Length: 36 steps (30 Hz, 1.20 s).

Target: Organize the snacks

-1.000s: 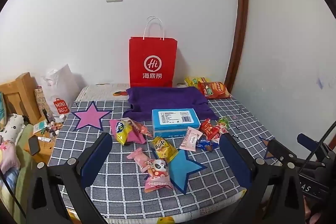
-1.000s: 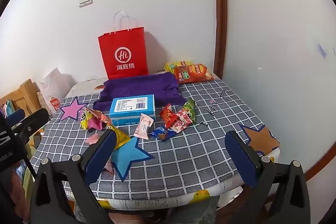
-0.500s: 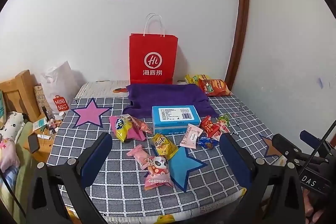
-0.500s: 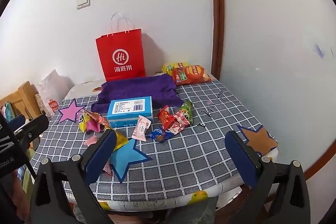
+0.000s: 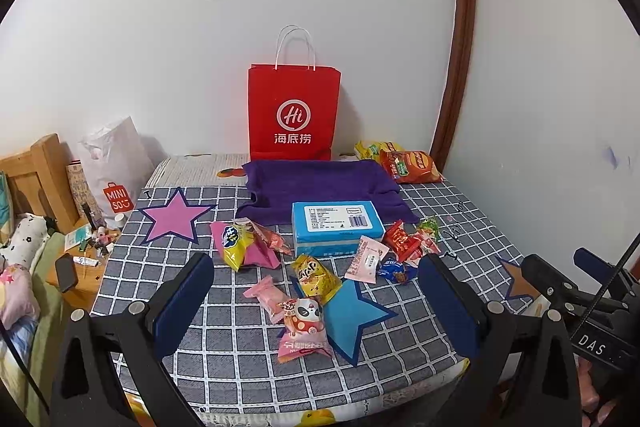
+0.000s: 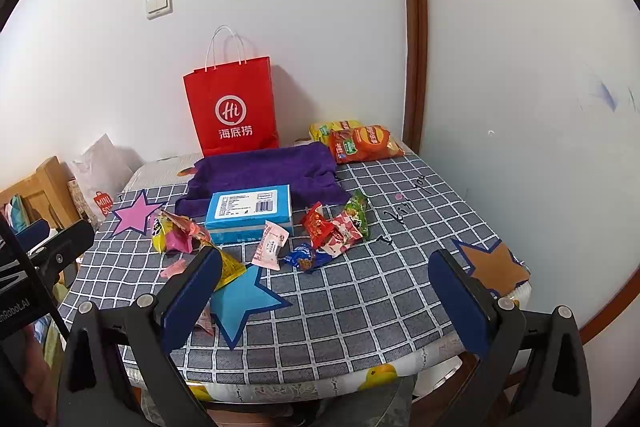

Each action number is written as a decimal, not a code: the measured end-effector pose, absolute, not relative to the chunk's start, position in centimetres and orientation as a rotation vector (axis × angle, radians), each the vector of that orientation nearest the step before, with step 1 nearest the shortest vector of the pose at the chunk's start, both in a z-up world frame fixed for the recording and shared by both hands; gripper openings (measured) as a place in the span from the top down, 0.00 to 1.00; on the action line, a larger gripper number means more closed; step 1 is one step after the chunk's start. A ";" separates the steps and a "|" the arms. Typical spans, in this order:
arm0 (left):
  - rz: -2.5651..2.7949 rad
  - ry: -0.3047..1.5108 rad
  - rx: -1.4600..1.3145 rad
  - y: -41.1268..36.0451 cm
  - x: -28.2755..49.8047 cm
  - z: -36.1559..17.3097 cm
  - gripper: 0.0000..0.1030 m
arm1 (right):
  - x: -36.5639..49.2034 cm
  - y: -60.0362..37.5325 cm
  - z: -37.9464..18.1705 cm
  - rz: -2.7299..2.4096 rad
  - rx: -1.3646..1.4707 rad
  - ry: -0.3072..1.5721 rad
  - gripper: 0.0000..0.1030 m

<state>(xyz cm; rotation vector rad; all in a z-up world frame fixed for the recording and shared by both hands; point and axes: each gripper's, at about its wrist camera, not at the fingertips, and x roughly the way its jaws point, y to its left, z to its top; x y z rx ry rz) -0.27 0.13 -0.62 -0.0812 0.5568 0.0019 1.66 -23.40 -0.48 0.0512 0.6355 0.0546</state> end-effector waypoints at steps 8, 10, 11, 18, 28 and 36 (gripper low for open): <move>0.003 0.555 -0.082 0.4 -0.2 -0.6 0.00 | 1.7 -23.4 -0.5 0.057 0.051 0.635 0.01; 0.003 0.555 -0.083 0.5 -0.3 -0.5 0.00 | 1.7 -23.3 -0.5 0.059 0.052 0.636 0.01; 0.004 0.555 -0.084 0.6 -0.3 -0.4 0.00 | 1.8 -23.3 -0.5 0.059 0.052 0.636 0.01; 0.005 0.554 -0.084 0.5 -0.3 -0.5 0.00 | 1.6 -23.2 -0.4 0.061 0.053 0.634 0.01; 0.003 0.555 -0.084 0.5 -0.3 -0.5 0.00 | 1.6 -23.1 -0.4 0.061 0.052 0.633 0.01; 0.004 0.555 -0.085 0.5 -0.3 -0.5 0.00 | 1.5 -23.1 -0.3 0.067 0.053 0.628 0.01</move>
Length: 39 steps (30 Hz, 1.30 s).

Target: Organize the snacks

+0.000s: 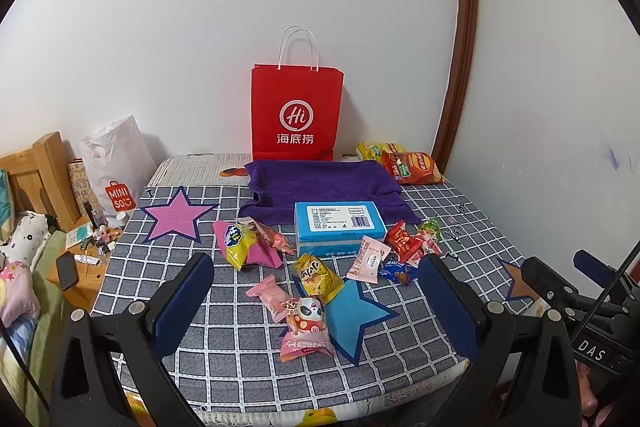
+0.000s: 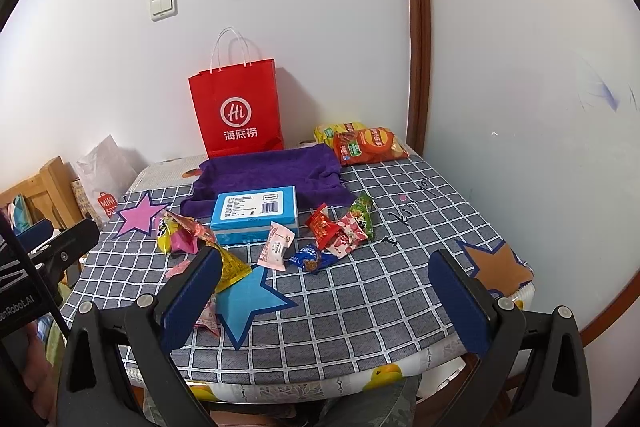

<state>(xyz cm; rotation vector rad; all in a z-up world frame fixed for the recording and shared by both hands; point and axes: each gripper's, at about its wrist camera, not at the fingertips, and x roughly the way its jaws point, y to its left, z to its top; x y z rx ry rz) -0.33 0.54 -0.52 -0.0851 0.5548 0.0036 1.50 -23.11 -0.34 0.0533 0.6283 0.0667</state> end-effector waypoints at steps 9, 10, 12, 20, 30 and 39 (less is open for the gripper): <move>0.002 0.552 -0.086 0.6 -0.4 -0.6 0.00 | 1.5 -23.1 -0.3 0.075 0.060 0.627 0.01; 0.002 0.552 -0.087 0.6 -0.4 -0.6 0.00 | 1.5 -23.1 -0.3 0.073 0.057 0.630 0.01; 0.000 0.552 -0.087 0.6 -0.4 -0.6 0.00 | 1.6 -23.1 -0.4 0.069 0.055 0.631 0.01; 0.002 0.561 -0.098 0.8 -0.1 -1.0 0.00 | 1.6 -23.0 -0.7 0.069 0.053 0.634 0.01; 0.001 0.558 -0.102 1.0 0.1 -1.1 0.00 | 1.7 -22.7 -0.9 0.073 0.048 0.632 0.01; 0.017 0.595 -0.117 2.2 1.8 -2.2 0.00 | 3.1 -22.0 -2.0 0.088 0.037 0.653 0.01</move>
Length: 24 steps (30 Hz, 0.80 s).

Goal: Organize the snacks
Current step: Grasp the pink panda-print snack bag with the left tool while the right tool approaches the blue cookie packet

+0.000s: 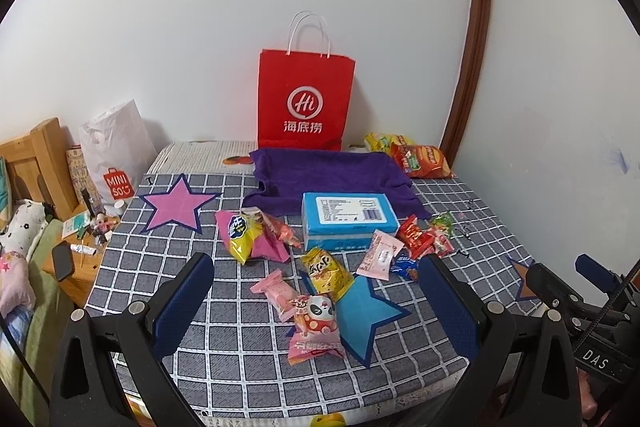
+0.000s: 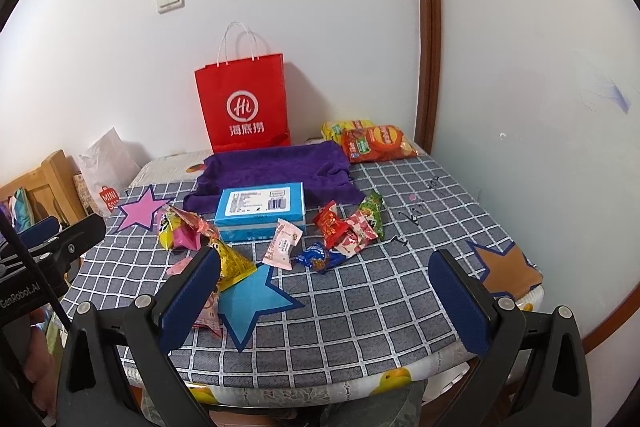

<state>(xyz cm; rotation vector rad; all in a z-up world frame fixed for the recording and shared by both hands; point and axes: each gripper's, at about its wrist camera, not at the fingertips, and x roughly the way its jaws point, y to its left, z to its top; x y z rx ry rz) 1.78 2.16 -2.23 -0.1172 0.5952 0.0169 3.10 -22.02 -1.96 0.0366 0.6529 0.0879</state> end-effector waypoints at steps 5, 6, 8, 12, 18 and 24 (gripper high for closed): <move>0.038 0.612 -0.138 3.4 3.1 -3.8 0.00 | 4.8 -21.4 -3.8 0.076 0.008 0.703 0.01; 0.043 0.618 -0.144 3.7 3.4 -4.2 0.00 | 5.1 -21.3 -4.3 0.075 0.008 0.712 0.01; 0.048 0.634 -0.156 4.4 3.9 -5.0 0.00 | 5.9 -21.1 -5.2 0.067 0.011 0.738 0.01; 0.059 0.666 -0.178 5.4 5.0 -6.8 0.00 | 7.2 -21.0 -7.0 0.053 0.016 0.773 0.01; 0.065 0.712 -0.190 6.2 6.8 -9.3 0.03 | 9.4 -21.1 -10.2 0.097 0.008 0.827 0.01; 0.045 0.765 -0.200 6.3 8.5 -11.7 0.03 | 11.6 -22.1 -12.7 0.076 0.042 0.852 0.01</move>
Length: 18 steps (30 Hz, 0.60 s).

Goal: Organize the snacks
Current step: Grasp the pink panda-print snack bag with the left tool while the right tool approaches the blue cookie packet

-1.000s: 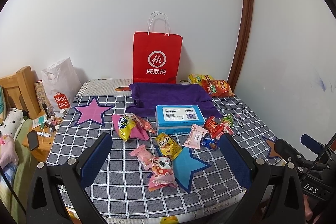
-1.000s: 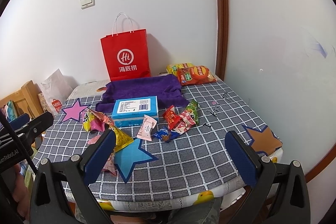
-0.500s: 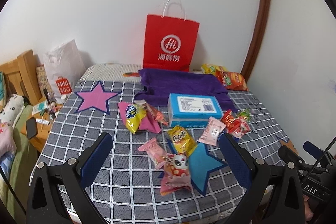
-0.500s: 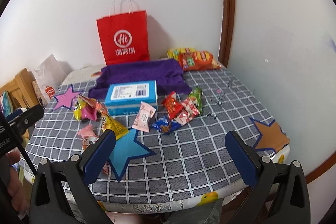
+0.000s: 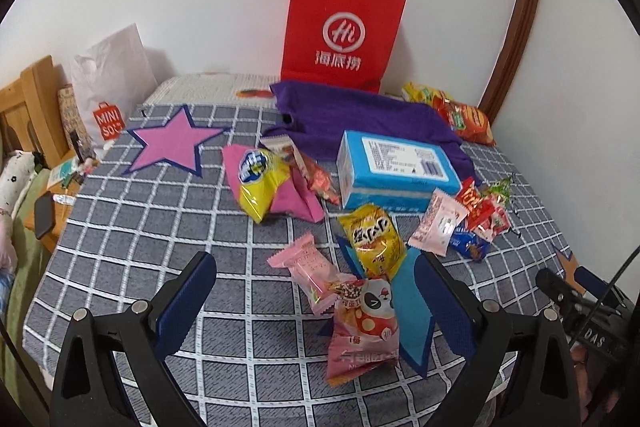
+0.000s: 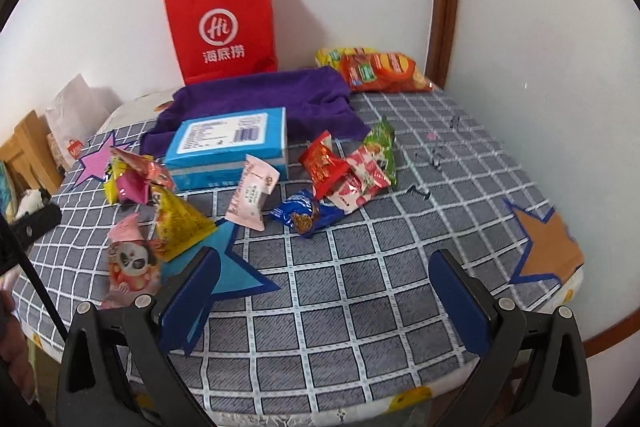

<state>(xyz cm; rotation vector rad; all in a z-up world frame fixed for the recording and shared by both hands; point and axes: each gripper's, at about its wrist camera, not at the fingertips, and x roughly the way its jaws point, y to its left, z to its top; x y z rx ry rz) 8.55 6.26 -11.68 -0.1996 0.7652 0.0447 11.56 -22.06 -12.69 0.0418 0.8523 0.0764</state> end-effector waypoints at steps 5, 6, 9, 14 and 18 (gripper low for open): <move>0.032 0.795 -0.203 6.1 9.5 -13.1 0.04 | 12.9 -22.8 -14.6 0.062 0.056 0.891 0.01; 0.028 0.803 -0.201 6.0 9.6 -13.4 0.05 | 13.1 -22.9 -14.9 0.054 0.052 0.891 0.01; 0.012 0.824 -0.201 5.9 10.1 -14.2 0.11 | 13.5 -22.9 -15.4 0.047 0.047 0.888 0.03; -0.005 0.858 -0.199 5.3 10.7 -15.4 0.11 | 14.5 -23.3 -16.3 0.070 0.102 0.921 0.09; -0.027 0.887 -0.199 4.8 11.1 -16.4 0.11 | 14.7 -23.3 -16.8 0.078 0.106 0.909 0.10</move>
